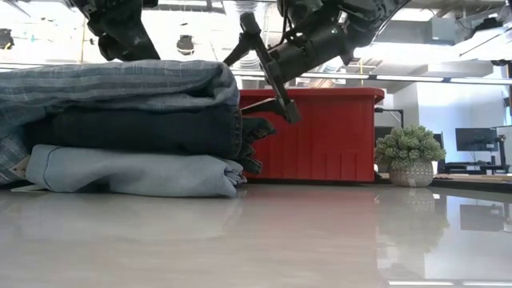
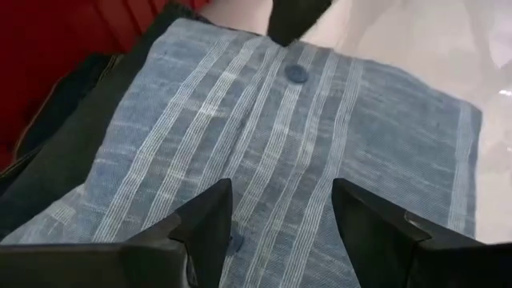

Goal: Fold laundry
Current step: Fold the blue shirt from the red laundry bin

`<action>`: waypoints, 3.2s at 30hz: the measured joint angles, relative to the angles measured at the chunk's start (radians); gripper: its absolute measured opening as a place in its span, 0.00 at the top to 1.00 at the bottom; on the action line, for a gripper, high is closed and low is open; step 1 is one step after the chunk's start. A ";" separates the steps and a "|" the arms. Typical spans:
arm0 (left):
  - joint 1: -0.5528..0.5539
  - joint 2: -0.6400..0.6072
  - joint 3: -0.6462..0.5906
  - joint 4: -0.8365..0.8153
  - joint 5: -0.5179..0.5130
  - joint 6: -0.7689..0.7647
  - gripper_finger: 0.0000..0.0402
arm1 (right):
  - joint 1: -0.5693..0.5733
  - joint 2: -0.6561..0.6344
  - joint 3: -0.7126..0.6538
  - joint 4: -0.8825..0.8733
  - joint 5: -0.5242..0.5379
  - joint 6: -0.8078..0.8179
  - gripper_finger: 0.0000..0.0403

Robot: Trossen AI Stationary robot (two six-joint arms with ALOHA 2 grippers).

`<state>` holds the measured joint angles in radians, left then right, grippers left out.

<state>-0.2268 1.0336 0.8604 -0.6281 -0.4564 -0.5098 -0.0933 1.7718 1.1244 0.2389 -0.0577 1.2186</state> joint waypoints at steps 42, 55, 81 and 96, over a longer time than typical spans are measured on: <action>0.049 -0.056 -0.032 0.311 -0.038 0.004 0.49 | -0.082 -0.107 0.204 -0.023 -0.404 -0.056 0.92; 0.045 -0.299 0.067 0.357 -0.057 0.152 0.49 | -0.197 -0.193 0.956 -1.082 -1.053 -0.319 0.92; 0.179 0.271 0.218 1.033 0.606 0.152 0.30 | 0.205 -0.147 1.210 -1.796 -0.791 -0.244 0.92; 0.242 0.660 0.646 0.886 1.049 0.029 0.12 | 0.250 0.009 1.210 -1.809 -0.718 -0.434 0.92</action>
<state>0.0148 1.6934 1.5059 0.2583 0.5922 -0.4805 0.1563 1.7807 2.3344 -1.5703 -0.7756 0.7845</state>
